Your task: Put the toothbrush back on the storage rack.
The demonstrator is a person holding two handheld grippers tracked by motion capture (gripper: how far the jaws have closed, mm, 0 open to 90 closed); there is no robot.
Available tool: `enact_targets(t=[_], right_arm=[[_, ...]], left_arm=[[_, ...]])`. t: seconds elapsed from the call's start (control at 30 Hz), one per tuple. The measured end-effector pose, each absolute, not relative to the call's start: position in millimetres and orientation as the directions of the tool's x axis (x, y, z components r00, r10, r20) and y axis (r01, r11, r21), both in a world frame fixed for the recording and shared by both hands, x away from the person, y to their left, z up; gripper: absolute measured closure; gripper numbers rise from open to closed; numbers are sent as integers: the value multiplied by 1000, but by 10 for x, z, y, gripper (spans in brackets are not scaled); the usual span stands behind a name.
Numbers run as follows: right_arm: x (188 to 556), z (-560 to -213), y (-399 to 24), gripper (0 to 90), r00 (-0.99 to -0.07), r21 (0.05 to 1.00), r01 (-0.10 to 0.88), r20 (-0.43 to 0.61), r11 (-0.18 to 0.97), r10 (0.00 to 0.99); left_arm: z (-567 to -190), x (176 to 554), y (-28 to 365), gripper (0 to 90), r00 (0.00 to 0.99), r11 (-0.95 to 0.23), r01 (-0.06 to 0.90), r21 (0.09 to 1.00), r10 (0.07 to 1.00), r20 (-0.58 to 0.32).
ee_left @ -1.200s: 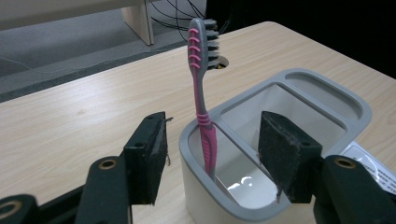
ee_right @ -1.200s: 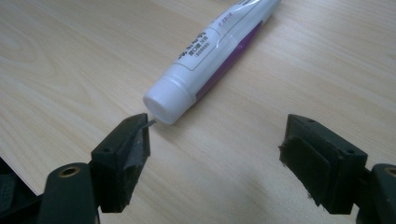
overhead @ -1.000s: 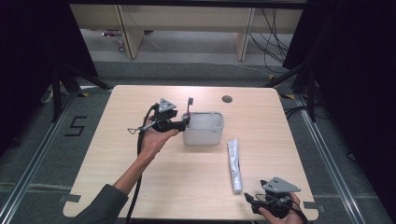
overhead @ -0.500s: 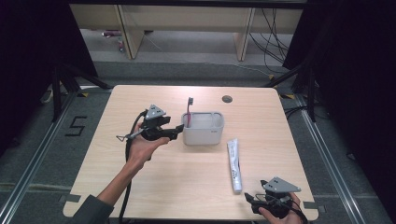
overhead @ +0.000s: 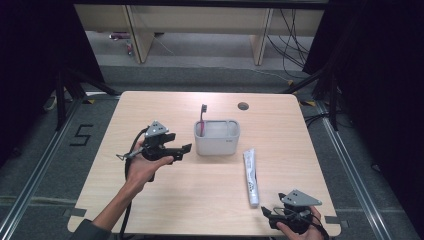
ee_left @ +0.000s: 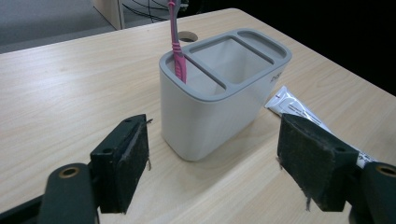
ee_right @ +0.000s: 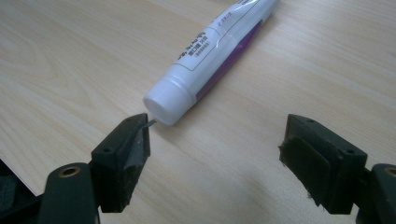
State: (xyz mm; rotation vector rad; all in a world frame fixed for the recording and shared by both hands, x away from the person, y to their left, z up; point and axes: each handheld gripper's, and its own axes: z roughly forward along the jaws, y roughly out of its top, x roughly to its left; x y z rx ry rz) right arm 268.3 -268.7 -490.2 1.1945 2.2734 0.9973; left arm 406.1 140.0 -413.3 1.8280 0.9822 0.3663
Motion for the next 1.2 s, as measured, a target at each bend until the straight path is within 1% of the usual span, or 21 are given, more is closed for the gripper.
enact_targets(t=[0.07, 0.2, 0.23, 0.4, 0.43, 0.47, 0.6, 0.67, 0.83, 0.9, 0.97, 1.0, 1.07, 1.2], right_arm=[[2684, -4906, -2682, 240, -561, 737, 560, 3, 378, 828], [2684, -4904, -2681, 240, -557, 737, 562, 3, 374, 831], [2669, -4902, -2666, 240, -545, 733, 578, 20, 358, 838], [2686, -4907, -2681, 240, -556, 736, 564, 4, 374, 831], [2678, -4910, -2670, 240, -547, 733, 577, 20, 360, 837], [2689, -4905, -2687, 240, -558, 737, 558, -7, 381, 830], [2688, -4906, -2685, 240, -558, 736, 558, -8, 383, 830], [2675, -4908, -2667, 240, -551, 731, 576, 16, 366, 835], [2674, -4914, -2655, 240, -547, 730, 584, 31, 355, 836], [2677, -4910, -2664, 240, -549, 731, 575, 13, 367, 835], [2678, -4910, -2664, 240, -552, 732, 573, 11, 370, 834], [2670, -4910, -2655, 240, -549, 729, 584, 29, 357, 836], [2675, -4911, -2661, 240, -550, 733, 575, 18, 364, 835], [2677, -4909, -2663, 240, -551, 731, 573, 10, 370, 835]], left_arm=[[-4142, 4028, 1428, 241, 629, -173, 456, 873, 756, -179], [-4167, 3953, 1461, 240, 641, -190, 454, 871, 748, -171], [-4179, 3934, 1464, 239, 645, -196, 453, 869, 746, -168], [-4231, 3863, 1491, 237, 652, -201, 452, 869, 739, -168], [-4240, 3854, 1500, 237, 657, -205, 447, 871, 736, -164], [-4251, 3843, 1501, 237, 658, -199, 448, 872, 734, -171], [-4278, 3797, 1514, 235, 668, -203, 448, 871, 723, -175], [-4291, 3767, 1520, 234, 669, -204, 449, 870, 722, -176], [-4355, 3705, 1554, 234, 679, -205, 453, 868, 710, -186], [-4372, 3684, 1565, 234, 677, -205, 451, 868, 713, -183], [-4393, 3662, 1579, 234, 677, -213, 447, 869, 715, -173], [-4414, 3662, 1587, 234, 685, -219, 439, 871, 710, -167], [-4463, 3653, 1610, 234, 682, -235, 436, 869, 716, -148], [-4550, 3639, 1641, 234, 680, -245, 449, 859, 718, -151]])
